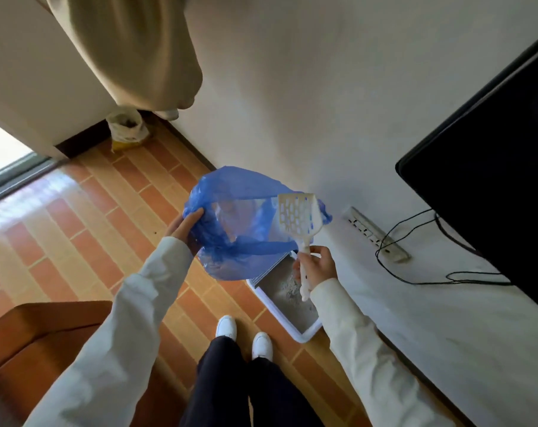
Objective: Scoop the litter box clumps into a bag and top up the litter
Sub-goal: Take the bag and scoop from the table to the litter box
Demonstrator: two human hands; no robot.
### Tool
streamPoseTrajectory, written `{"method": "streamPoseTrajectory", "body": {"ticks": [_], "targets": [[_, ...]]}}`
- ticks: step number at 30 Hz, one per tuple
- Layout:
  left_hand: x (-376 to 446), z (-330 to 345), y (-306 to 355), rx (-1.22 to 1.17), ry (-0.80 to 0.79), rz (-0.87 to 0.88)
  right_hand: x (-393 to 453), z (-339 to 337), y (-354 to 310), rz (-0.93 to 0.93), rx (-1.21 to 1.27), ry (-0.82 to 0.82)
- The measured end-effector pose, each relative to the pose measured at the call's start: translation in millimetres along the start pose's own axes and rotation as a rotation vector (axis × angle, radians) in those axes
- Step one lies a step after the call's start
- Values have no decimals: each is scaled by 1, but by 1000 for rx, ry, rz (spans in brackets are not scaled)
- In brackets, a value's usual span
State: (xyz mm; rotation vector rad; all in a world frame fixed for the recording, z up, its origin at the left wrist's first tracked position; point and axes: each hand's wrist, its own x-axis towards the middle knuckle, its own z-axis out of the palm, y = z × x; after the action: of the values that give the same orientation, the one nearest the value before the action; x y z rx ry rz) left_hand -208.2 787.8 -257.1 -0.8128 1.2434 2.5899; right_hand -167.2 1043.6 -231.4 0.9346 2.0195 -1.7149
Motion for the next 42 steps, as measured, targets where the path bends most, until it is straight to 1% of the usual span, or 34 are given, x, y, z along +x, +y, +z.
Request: {"method": "streamPoseTrajectory", "body": {"ticks": [5,8,12,15,18,23,26,28,31,35,38,42], "targets": [[39,-37,-43,0,41,32,63,29,52,1,-24,-25],[72,-70,-77,-13,87,58,112,51,94,-5,-43,-37],[125,-122,-133,8,174,109,184,81,157,-11,-84,-101],[166,-158,-174,81,190,114,236,105,197,-15,-83,-137],[212,-194,-215,81,224,117,290,129,240,-11,-89,-177],[283,-255,-290,69,222,121,375,162,311,-17,-102,-202],[317,-291,-336,105,212,112,417,178,351,-48,-109,-236],[334,-315,-366,133,202,109,437,184,374,-60,-116,-241],[349,-345,-402,158,232,127,459,190,401,-67,-132,-237],[356,-367,-427,223,271,179,472,194,425,-93,-135,-218],[360,-378,-435,243,334,256,475,197,433,-145,-147,-215],[362,-394,-449,236,470,360,475,203,441,-233,-199,-251]]}}
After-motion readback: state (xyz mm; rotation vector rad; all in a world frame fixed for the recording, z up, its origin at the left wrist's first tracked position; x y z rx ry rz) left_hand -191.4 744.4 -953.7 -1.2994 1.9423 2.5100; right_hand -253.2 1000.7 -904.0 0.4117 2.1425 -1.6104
